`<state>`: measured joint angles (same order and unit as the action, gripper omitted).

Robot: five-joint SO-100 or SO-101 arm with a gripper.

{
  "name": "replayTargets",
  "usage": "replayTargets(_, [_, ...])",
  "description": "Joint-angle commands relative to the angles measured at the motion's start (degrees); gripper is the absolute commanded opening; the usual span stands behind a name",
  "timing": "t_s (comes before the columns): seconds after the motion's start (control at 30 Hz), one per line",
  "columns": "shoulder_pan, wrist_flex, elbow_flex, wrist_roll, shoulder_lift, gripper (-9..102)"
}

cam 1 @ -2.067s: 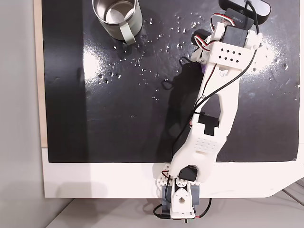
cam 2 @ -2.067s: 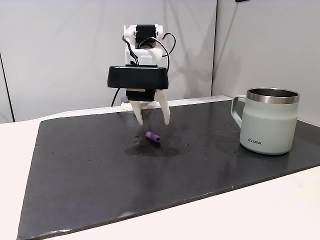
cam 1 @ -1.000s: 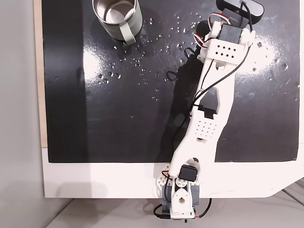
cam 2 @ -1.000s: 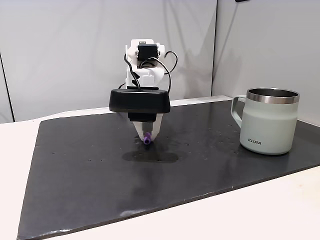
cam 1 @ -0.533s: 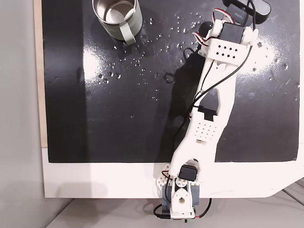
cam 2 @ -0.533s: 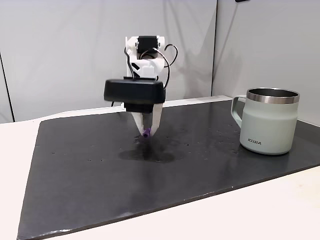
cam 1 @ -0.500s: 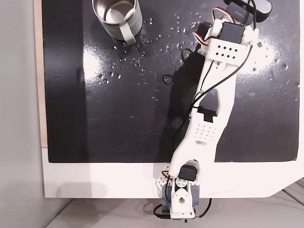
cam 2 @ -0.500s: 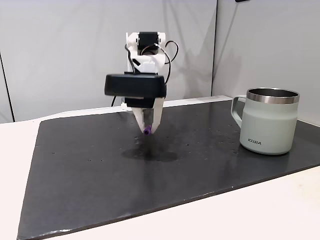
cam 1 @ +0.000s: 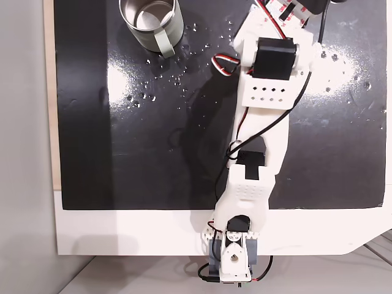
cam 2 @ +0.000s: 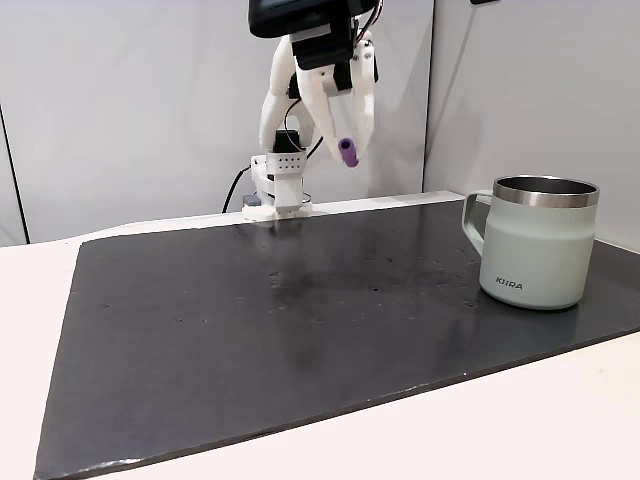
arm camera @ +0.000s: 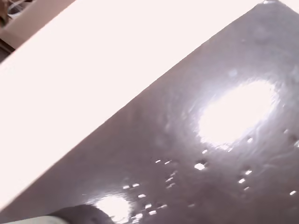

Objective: Grasp a pengrip and put it in the cup.

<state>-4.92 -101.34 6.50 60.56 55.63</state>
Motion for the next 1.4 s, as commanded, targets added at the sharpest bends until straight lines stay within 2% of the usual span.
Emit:
replayTargets(0.0, [2.1, 3.7, -6.6, -9.4, 2.9, 0])
replayTargets(0.23, [4.7, 11.8, -6.8, -27.3, 1.9, 0])
replayTargets(0.53, [9.6, 22.5, -6.8, -44.1, -1.5, 0])
replayTargets(0.9, [17.1, 30.3, -6.8, -54.3, -9.0, 0])
replayTargets(1.37, [22.6, 32.2, -6.8, -56.7, -14.8, 0])
